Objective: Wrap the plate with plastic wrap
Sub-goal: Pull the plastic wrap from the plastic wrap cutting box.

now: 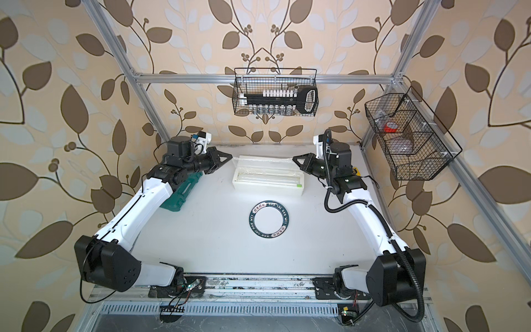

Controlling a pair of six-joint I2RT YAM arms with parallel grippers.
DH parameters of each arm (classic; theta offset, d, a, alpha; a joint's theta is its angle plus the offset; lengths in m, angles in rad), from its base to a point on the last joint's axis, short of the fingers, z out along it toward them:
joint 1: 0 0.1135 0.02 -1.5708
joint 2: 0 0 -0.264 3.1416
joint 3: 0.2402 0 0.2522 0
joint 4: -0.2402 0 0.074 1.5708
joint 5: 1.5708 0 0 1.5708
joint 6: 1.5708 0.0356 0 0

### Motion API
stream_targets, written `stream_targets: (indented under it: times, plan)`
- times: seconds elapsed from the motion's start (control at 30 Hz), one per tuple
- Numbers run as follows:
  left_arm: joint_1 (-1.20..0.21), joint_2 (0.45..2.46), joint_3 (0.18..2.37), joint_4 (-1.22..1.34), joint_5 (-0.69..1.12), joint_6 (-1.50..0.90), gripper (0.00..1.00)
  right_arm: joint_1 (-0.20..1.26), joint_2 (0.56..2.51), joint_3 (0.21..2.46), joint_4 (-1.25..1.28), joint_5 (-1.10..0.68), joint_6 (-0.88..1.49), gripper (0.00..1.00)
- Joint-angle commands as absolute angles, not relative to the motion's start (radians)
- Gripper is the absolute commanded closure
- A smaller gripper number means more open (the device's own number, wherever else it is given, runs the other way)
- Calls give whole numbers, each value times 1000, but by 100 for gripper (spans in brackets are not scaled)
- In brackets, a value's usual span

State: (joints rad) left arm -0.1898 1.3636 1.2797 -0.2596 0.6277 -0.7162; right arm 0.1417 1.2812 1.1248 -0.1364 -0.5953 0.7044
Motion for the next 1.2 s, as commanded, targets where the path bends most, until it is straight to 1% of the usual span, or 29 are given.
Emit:
stream_targets:
  times: [0.0,0.3,0.4,0.5,0.67,0.77,0.9,0.93,0.97,1.03,1.1,1.17]
  plan:
    - [-173,1297,1269,-235,625,-712,100,127,1210,1103,-201,-581,634,100]
    - [-180,1126,1119,-310,668,-700,100,127,1053,994,-369,-605,560,100]
    - [-221,1061,1020,-331,661,-703,100,134,998,946,-469,-604,511,100]
    - [-277,1004,912,-348,632,-711,100,168,937,853,-511,-575,510,100]
    - [-342,894,723,-280,603,-790,100,274,854,654,-464,-497,607,100]
    - [-353,846,614,-219,594,-821,100,297,829,567,-419,-470,660,100]
    - [-360,833,497,-119,583,-872,100,318,845,509,-385,-456,678,100]
    - [-363,838,477,-85,572,-893,94,326,852,501,-383,-443,680,100]
    - [-364,849,462,-45,565,-908,83,334,858,490,-377,-435,680,100]
    - [-364,885,459,27,559,-919,60,339,868,466,-360,-428,687,100]
    - [-365,928,455,100,554,-942,47,343,875,442,-340,-423,693,100]
    - [-368,978,437,171,550,-965,40,348,882,419,-329,-409,698,100]
